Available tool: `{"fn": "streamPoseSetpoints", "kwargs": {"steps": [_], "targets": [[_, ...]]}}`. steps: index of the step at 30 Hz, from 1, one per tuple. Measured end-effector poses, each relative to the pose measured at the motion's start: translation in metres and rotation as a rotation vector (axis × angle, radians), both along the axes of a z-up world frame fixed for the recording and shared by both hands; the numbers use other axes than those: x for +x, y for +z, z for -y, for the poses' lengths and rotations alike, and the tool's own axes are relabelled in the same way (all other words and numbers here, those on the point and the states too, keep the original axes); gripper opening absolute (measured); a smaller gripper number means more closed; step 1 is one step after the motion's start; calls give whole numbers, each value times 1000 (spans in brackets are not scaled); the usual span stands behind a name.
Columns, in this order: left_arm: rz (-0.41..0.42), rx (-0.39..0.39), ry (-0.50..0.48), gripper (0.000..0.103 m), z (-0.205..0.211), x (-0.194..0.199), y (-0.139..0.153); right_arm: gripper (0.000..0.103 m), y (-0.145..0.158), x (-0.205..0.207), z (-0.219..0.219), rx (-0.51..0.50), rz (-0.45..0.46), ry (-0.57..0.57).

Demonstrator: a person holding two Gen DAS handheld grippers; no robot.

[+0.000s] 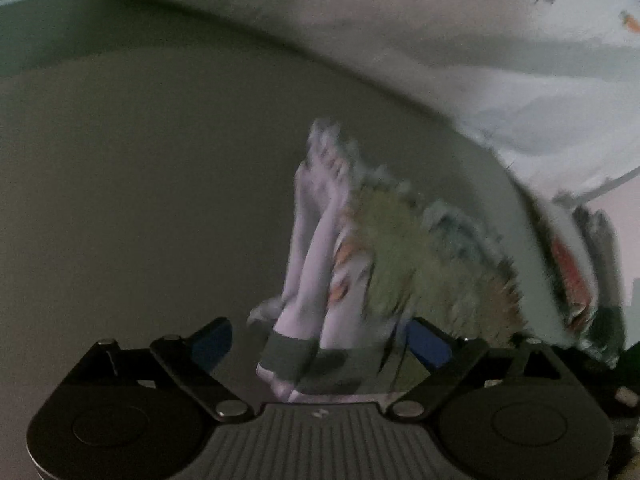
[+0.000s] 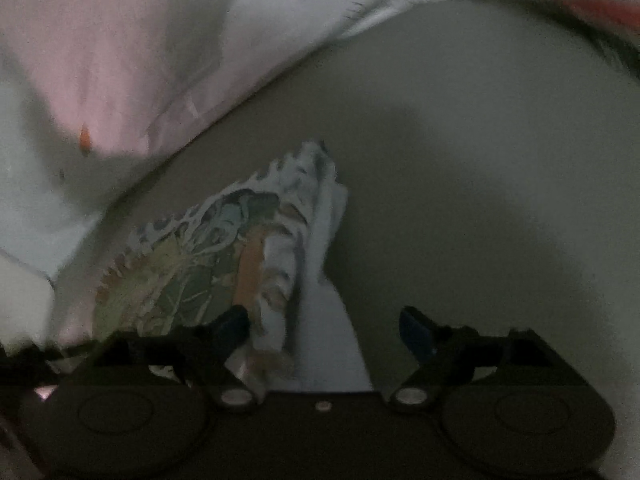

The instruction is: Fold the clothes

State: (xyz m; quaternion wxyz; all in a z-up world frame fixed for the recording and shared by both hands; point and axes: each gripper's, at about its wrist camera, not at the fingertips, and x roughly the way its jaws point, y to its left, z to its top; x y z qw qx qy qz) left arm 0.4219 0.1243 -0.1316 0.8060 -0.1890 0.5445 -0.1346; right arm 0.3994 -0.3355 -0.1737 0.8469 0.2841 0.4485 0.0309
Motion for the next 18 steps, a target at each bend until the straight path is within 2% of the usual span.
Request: {"fn": "streamPoseSetpoints", "kwargs": {"steps": [2, 3, 7, 9, 11, 15, 18], "targets": [[-8, 14, 29, 97, 2, 1, -6, 85, -4, -9, 4, 64, -1, -65], [-10, 24, 50, 99, 3, 2, -8, 85, -4, -11, 4, 59, 3, -78], [15, 65, 98, 99, 13, 6, -10, 84, 3, -12, -12, -106, 13, -47], [16, 86, 104, 99, 18, 6, -9, 80, 4, -13, -20, -159, 20, -25], [9, 78, 109, 99, 18, 8, -9, 60, 5, -15, -16, -89, 22, -28], [-5, 47, 40, 99, 15, 21, -13, 59, 3, -20, -7, 26, 17, -36], [-41, -61, -39, 99, 18, 24, -16, 59, 0, -24, -4, 106, 13, -25]]}}
